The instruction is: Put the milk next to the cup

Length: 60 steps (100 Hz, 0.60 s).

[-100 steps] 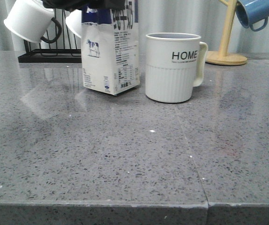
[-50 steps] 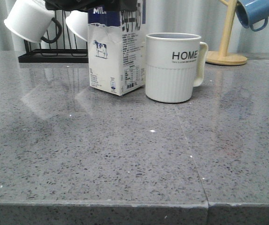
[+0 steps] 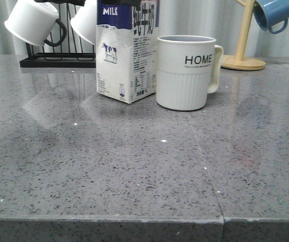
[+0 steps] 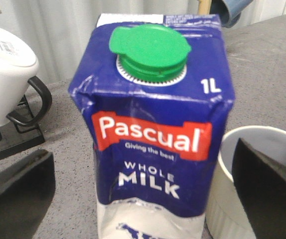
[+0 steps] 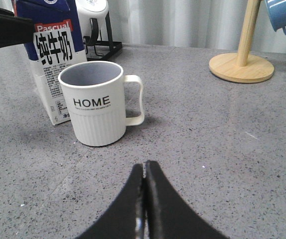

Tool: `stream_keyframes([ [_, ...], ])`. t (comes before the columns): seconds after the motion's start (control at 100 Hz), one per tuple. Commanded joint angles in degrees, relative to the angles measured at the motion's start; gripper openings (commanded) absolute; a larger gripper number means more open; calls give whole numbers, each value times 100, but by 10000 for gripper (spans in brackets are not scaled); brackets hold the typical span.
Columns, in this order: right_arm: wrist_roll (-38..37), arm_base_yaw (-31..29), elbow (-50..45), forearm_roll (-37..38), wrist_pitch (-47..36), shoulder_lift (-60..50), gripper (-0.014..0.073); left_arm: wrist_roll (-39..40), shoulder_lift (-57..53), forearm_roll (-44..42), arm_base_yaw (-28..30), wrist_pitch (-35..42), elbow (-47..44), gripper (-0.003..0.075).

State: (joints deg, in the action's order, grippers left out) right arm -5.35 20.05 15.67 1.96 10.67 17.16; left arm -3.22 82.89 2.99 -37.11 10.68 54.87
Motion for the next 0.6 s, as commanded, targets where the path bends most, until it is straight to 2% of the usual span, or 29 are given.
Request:
stream_keyframes([
  [0.0, 47, 0, 144, 52, -422, 26, -67, 19, -507, -50, -15, 411, -31, 690],
  [0.07, 47, 0, 144, 52, -422, 26, -67, 19, -765, -39, 36, 401, -200, 663],
  [0.14, 47, 0, 144, 52, -422, 26, -67, 19, -1033, -38, 142, 391, -368, 577],
  [0.21, 47, 0, 144, 52, -422, 26, -67, 19, -1299, -38, 310, 391, -547, 440],
  [0.33, 47, 0, 144, 52, -422, 26, -67, 19, -1756, -38, 685, 314, -871, 157],
  [0.42, 47, 0, 144, 52, -422, 26, -67, 19, -2121, -38, 1015, 138, -1120, -13],
  [0.59, 47, 0, 144, 52, -422, 26, -67, 19, -2820, -32, 1597, -255, -1561, -20],
])
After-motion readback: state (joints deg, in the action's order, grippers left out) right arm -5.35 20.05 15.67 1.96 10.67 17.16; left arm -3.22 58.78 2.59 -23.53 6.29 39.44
